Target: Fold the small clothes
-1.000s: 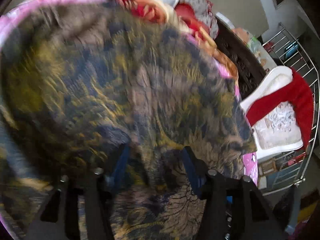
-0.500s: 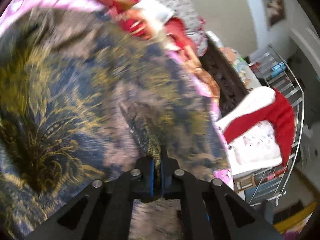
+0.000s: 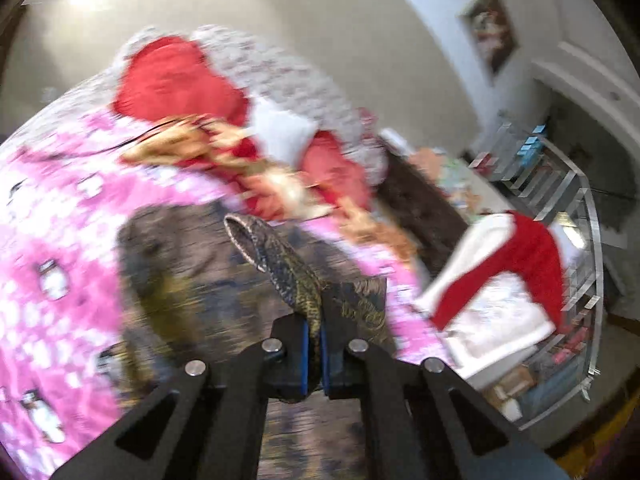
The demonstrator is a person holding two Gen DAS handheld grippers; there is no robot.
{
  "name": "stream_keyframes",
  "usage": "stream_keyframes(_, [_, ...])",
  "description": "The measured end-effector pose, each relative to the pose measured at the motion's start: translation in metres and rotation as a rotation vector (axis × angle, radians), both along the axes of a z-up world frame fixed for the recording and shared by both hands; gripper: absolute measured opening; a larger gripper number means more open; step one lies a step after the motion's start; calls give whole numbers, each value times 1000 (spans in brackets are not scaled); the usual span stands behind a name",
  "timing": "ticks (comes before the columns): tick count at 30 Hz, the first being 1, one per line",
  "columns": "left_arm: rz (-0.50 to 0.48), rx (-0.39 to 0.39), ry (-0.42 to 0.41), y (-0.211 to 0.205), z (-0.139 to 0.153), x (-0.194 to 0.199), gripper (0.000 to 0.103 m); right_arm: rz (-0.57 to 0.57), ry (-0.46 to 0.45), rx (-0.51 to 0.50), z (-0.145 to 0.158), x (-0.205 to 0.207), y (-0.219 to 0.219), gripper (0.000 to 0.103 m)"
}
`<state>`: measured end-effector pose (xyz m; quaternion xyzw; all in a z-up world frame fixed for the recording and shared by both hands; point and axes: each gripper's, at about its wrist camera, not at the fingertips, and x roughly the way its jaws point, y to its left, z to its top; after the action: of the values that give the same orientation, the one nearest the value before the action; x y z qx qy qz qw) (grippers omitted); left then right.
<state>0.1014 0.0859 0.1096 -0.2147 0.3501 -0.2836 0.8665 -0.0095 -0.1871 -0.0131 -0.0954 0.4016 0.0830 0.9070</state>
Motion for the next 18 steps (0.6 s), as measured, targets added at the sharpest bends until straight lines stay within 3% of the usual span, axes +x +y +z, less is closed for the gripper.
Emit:
stream_keyframes(2, [31, 46, 79, 9, -40, 16, 4, 0, 0, 0, 0, 0, 0, 30])
stream_keyframes(5, [3, 135, 214, 3, -93, 35, 4, 0, 2, 0, 0, 0, 0, 31])
stream_keyframes(7, [18, 218, 243, 2, -108, 36, 5, 1, 5, 18, 4, -1, -3, 31])
stream_keyframes(10, [98, 219, 180, 22, -92, 23, 15, -27, -62, 118, 36, -1, -27, 31])
stream_keyframes(12, [198, 214, 107, 37, -71, 13, 40, -76, -126, 156, 60, 7, -47, 31])
stream_keyframes(14, [326, 205, 49, 47, -55, 10, 54, -151, -121, 169, 78, 34, -63, 32])
stream_keyframes(16, [343, 177, 25, 40, -49, 11, 54, -174, -96, 153, 83, 59, -66, 32])
stream_keyframes(18, [283, 221, 50, 17, -58, 19, 51, -125, -15, 148, 74, 88, -62, 31])
